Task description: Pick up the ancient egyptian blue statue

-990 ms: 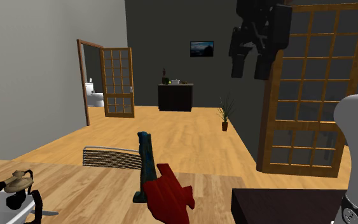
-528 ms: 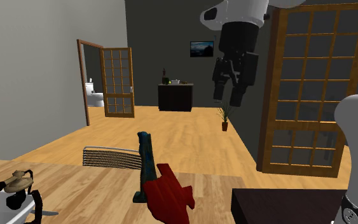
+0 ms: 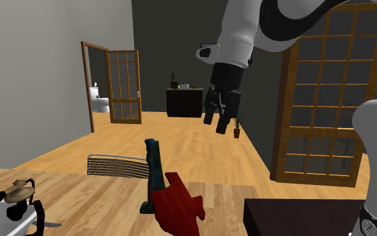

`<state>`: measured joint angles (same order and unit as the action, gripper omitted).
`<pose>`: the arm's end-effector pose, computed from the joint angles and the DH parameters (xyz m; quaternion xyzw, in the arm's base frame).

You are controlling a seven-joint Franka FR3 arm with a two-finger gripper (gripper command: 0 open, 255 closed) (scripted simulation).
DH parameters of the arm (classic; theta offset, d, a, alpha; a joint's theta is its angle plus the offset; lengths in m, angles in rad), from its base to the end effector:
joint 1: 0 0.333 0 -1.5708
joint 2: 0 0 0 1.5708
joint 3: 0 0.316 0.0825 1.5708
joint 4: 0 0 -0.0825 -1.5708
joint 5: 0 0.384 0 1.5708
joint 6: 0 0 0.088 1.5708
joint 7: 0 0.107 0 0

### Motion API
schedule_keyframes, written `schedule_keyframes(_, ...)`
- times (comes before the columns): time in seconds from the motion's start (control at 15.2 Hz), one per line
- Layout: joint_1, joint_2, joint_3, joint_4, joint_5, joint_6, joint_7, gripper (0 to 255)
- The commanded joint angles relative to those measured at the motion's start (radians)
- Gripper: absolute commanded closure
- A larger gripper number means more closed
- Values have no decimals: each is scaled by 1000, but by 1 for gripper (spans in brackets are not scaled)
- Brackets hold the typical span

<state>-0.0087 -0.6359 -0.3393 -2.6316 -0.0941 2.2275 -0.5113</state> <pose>0.3535 -0.1326 0.4558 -0.9848 -0.1264 -0.1184 0.0141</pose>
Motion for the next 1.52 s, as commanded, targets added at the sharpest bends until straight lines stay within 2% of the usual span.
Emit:
schedule_keyframes(0.0,13,58,-59,-4,8,85,-72,0)
schedule_keyframes(0.26,76,200,-192,24,74,231,-236,0)
schedule_keyframes(0.46,165,320,-314,69,186,321,-399,0)
schedule_keyframes(0.66,289,461,-455,137,393,377,-623,0)
schedule_keyframes(0.79,368,581,-541,201,604,374,-820,0)
schedule_keyframes(0.86,387,651,-566,240,725,355,-926,0)
schedule_keyframes(0.92,383,724,-571,281,839,327,-1025,0)
schedule_keyframes(0.99,354,791,-554,322,934,297,-1107,0)
schedule_keyframes(1.12,272,905,-497,404,1072,242,-1229,0)
schedule_keyframes(1.25,195,1003,-444,486,1170,194,-1316,0)
schedule_keyframes(1.45,94,1135,-380,613,1274,131,-1406,0)
